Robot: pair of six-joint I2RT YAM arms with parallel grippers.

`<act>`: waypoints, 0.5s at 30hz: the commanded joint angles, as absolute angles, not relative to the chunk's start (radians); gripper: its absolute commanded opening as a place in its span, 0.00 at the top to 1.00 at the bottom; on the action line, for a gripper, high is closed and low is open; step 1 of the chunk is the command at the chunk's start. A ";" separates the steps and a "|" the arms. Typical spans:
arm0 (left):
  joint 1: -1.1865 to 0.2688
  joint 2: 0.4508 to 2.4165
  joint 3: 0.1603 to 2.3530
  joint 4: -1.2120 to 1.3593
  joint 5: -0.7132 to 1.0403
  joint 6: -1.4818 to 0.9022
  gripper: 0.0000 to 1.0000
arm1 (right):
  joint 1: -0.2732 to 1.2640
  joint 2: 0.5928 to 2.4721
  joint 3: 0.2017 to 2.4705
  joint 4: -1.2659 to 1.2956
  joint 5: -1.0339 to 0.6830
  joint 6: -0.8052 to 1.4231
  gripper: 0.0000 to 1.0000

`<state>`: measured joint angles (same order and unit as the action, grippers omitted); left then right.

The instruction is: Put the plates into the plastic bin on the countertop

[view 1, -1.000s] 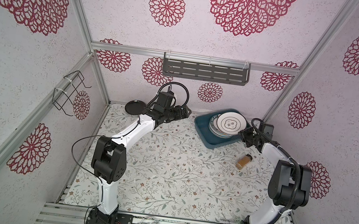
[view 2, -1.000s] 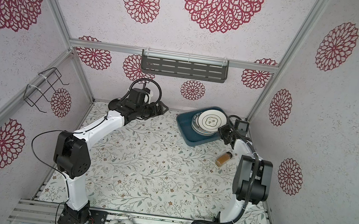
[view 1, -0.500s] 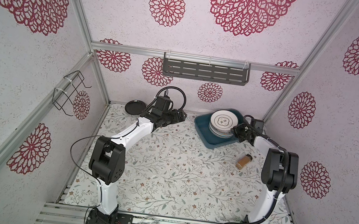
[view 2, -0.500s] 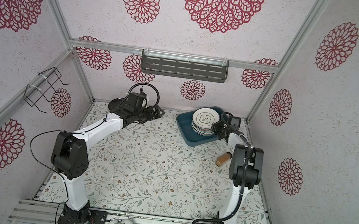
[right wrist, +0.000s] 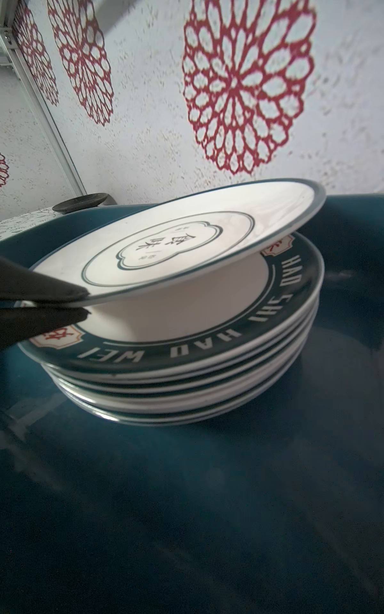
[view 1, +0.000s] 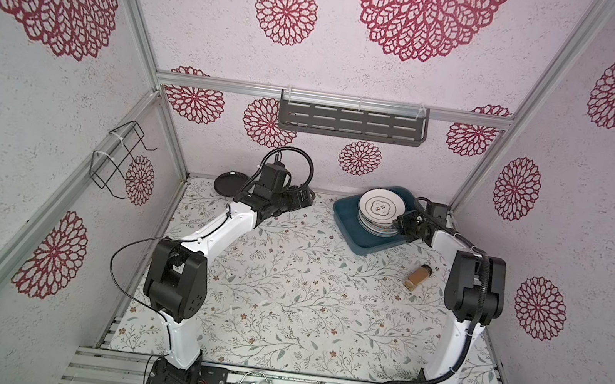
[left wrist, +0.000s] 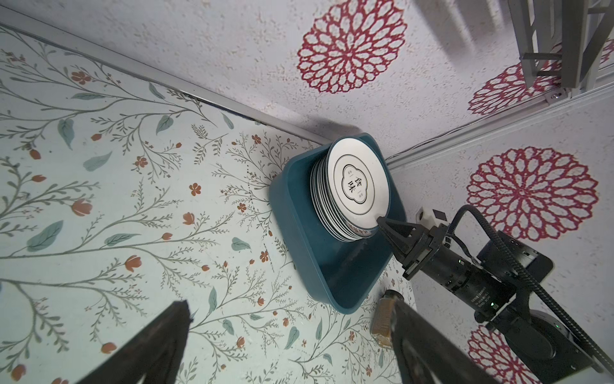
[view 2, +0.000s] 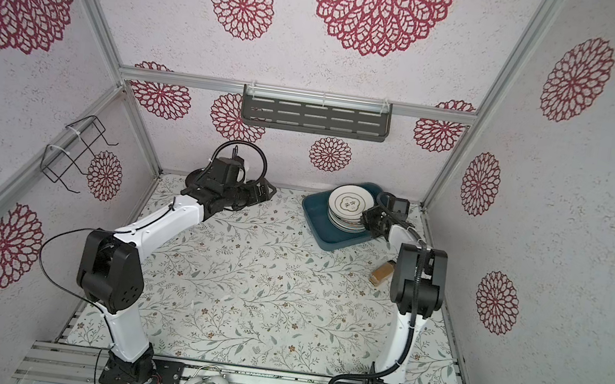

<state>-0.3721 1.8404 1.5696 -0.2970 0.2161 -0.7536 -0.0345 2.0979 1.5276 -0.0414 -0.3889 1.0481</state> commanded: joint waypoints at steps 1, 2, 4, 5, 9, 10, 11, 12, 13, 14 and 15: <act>-0.365 1.811 1.559 -0.271 0.212 -0.750 0.03 | -0.031 2.069 1.565 -0.063 -0.368 1.048 0.89; -0.366 1.810 1.556 -0.267 0.214 -0.750 0.03 | -0.030 2.068 1.567 -0.068 -0.369 1.043 0.87; -0.365 1.807 1.551 -0.261 0.215 -0.753 0.03 | -0.030 2.064 1.561 -0.075 -0.369 1.039 0.82; -0.366 1.804 1.548 -0.257 0.215 -0.753 0.03 | -0.031 2.058 1.557 -0.077 -0.367 1.037 0.81; -0.366 1.782 1.519 -0.241 0.219 -0.764 0.03 | -0.032 2.037 1.545 -0.083 -0.352 1.024 0.67; -0.366 1.773 1.507 -0.236 0.220 -0.767 0.03 | -0.032 2.039 1.549 -0.091 -0.355 1.020 0.64; -0.367 1.765 1.497 -0.232 0.220 -0.770 0.03 | -0.032 2.040 1.552 -0.096 -0.358 1.017 0.62; -0.367 1.755 1.481 -0.228 0.219 -0.772 0.03 | -0.032 2.041 1.555 -0.098 -0.367 1.017 0.59; -0.369 1.743 1.467 -0.223 0.213 -0.775 0.03 | -0.033 2.041 1.557 -0.102 -0.374 1.016 0.55; -0.372 1.731 1.454 -0.219 0.209 -0.776 0.03 | -0.031 2.039 1.557 -0.108 -0.376 1.014 0.53; -0.374 1.716 1.440 -0.216 0.201 -0.776 0.03 | -0.031 2.035 1.559 -0.119 -0.375 1.008 0.51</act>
